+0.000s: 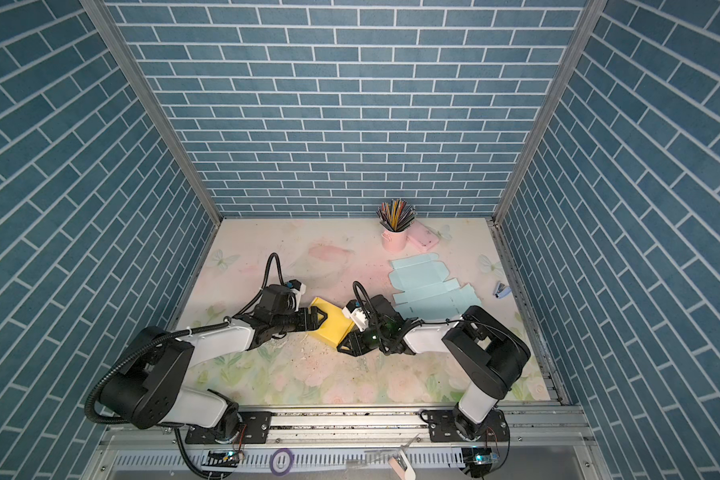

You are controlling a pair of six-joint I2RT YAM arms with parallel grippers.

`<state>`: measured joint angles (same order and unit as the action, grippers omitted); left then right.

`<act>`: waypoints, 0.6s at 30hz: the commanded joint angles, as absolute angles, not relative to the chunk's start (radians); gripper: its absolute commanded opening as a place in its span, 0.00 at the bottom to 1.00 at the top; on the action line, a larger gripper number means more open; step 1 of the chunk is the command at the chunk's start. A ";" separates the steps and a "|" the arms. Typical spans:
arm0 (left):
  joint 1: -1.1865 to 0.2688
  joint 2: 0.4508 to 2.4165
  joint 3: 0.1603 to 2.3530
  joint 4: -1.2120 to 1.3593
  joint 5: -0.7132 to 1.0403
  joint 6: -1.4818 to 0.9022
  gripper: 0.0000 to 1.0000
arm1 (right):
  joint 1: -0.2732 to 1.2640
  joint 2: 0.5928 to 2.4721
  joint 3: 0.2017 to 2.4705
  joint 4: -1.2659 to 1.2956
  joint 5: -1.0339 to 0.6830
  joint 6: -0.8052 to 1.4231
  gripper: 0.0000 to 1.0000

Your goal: Fold the paper box

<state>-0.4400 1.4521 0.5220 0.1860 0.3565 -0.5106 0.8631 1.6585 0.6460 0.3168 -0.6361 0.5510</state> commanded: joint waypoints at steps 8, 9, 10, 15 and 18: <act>-0.447 1.462 0.479 0.161 0.373 -0.544 0.90 | 0.876 1.684 0.658 0.464 -0.667 0.642 0.09; -0.447 1.461 0.479 0.163 0.374 -0.544 0.90 | 0.876 1.691 0.654 0.502 -0.688 0.668 0.09; -0.448 1.463 0.478 0.164 0.373 -0.545 0.90 | 0.875 1.696 0.648 0.547 -0.703 0.702 0.08; -0.447 1.448 0.469 0.166 0.373 -0.547 0.94 | 0.864 1.715 0.602 0.775 -0.764 0.861 0.08; -0.447 1.421 0.465 0.153 0.373 -0.546 0.96 | 0.843 1.709 0.572 0.825 -0.777 0.899 0.08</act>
<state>-0.4358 1.4372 0.4965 0.2253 0.3340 -0.5228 0.8639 1.7100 0.5797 0.6212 -0.7528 0.7948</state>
